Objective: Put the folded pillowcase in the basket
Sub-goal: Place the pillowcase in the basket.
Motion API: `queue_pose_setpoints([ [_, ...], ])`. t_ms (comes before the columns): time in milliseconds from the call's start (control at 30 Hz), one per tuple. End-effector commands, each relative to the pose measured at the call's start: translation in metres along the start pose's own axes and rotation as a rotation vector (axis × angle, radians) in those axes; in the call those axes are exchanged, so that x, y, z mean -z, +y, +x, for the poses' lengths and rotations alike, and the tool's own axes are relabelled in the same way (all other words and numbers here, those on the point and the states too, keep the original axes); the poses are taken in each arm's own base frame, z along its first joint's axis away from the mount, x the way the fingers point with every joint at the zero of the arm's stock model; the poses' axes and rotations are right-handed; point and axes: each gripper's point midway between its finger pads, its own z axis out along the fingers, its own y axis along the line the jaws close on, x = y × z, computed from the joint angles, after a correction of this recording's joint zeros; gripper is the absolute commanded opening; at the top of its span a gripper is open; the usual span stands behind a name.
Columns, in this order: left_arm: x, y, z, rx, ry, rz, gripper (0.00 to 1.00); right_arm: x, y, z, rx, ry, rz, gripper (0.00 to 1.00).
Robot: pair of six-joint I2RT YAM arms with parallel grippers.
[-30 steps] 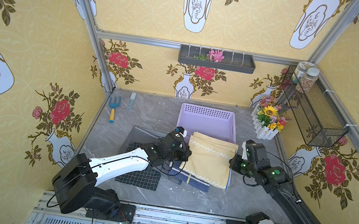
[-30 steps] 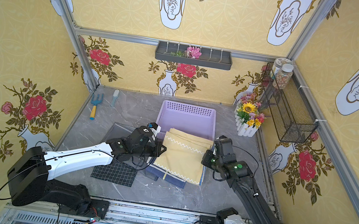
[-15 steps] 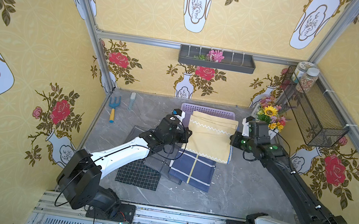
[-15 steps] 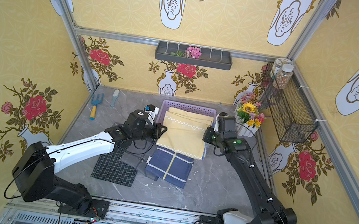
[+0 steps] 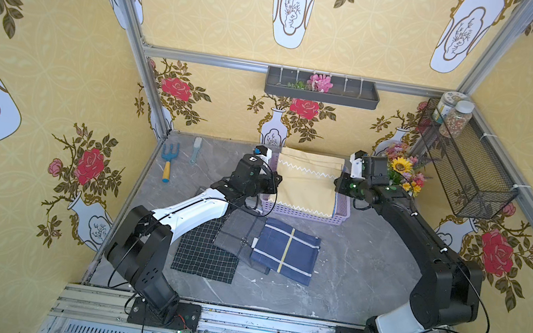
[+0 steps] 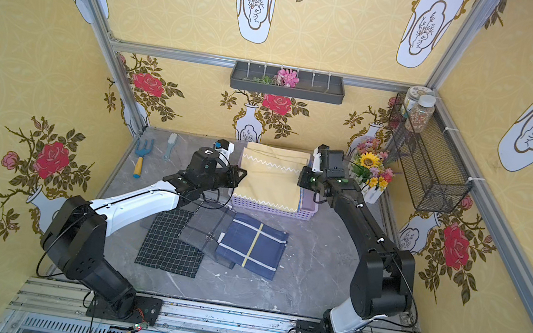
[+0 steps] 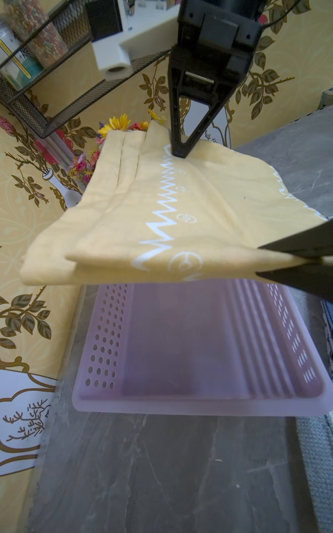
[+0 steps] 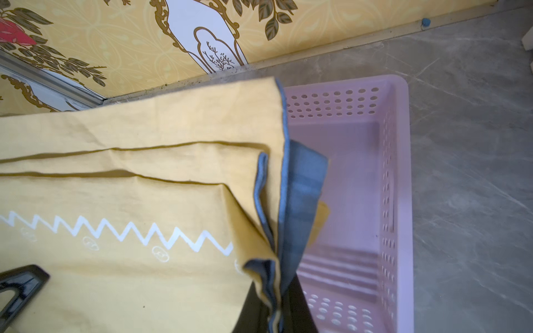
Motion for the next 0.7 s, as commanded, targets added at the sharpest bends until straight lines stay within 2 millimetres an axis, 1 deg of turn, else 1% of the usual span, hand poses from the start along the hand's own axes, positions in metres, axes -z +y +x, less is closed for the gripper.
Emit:
queue_pose_setpoints([
  [0,-0.008,0.005,-0.008,-0.031,-0.021,-0.008,0.00,-0.005,-0.005,-0.022,0.017,-0.064,0.018,0.00],
  [200,-0.028,0.017,-0.008,-0.032,-0.005,-0.032,0.00,-0.021,-0.014,-0.027,0.015,-0.048,0.028,0.00],
  [467,-0.056,0.031,0.001,-0.025,0.033,-0.055,0.00,-0.048,-0.029,-0.026,0.015,-0.007,0.046,0.00],
  [667,-0.076,0.047,0.013,-0.010,0.067,-0.080,0.00,-0.068,-0.038,-0.023,0.026,0.034,0.059,0.00],
])
